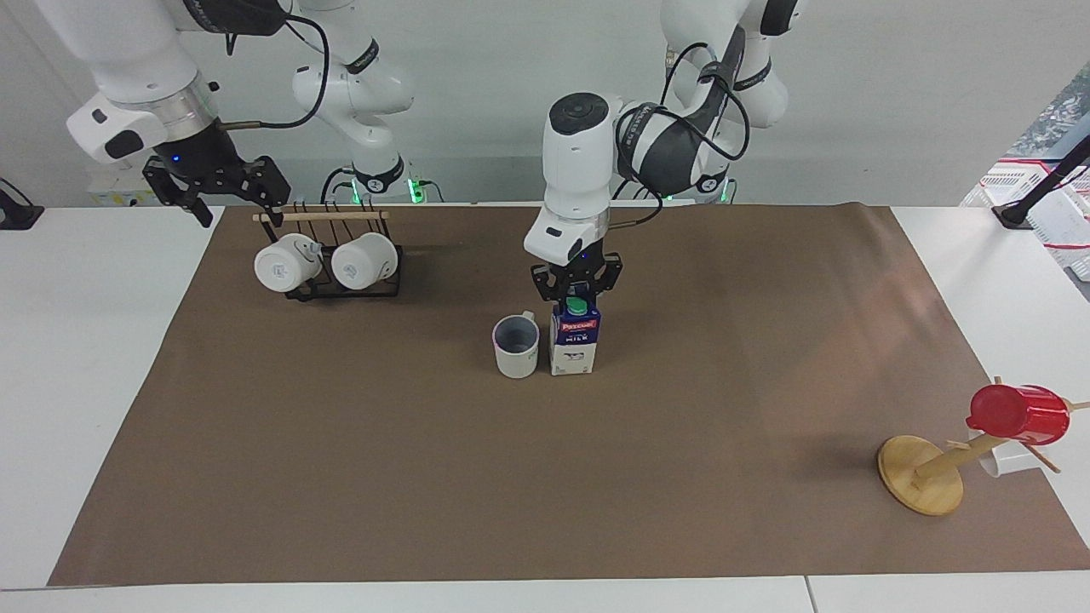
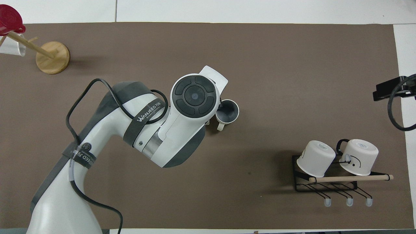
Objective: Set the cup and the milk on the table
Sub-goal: 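Lower the milk carton beside the mug with the left gripper, then open the left gripper and withdraw it from the carton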
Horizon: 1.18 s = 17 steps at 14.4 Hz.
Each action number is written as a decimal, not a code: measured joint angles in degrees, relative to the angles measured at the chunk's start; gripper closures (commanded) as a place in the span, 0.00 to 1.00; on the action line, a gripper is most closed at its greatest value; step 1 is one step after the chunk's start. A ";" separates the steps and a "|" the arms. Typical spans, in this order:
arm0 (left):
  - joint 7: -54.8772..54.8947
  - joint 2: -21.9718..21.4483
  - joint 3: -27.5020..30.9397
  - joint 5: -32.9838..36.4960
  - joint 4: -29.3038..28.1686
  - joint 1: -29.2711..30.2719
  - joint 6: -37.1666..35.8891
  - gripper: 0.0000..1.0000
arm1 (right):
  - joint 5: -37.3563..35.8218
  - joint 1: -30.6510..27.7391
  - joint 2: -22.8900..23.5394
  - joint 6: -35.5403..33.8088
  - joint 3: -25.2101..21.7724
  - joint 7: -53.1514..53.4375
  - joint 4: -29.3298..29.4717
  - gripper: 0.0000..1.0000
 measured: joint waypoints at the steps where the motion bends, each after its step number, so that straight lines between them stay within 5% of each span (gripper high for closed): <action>1: 0.00 -0.06 0.04 0.00 0.01 0.01 0.00 0.00 | 0.00 0.00 0.00 0.00 0.00 0.00 0.00 0.00; 7: 1.06 -7.14 0.93 0.00 -0.21 3.05 -2.60 0.00 | 0.01 0.00 0.00 -0.09 0.00 0.00 -0.09 0.00; 11: 10.75 -12.91 1.28 -0.67 -4.00 11.25 -7.34 0.00 | 0.01 0.00 0.00 -0.19 0.00 0.00 -0.52 0.00; 17: 33.88 -14.62 1.63 -6.10 -5.08 26.96 -11.73 0.00 | 0.01 -0.24 0.00 -0.20 -0.11 0.00 -0.67 0.00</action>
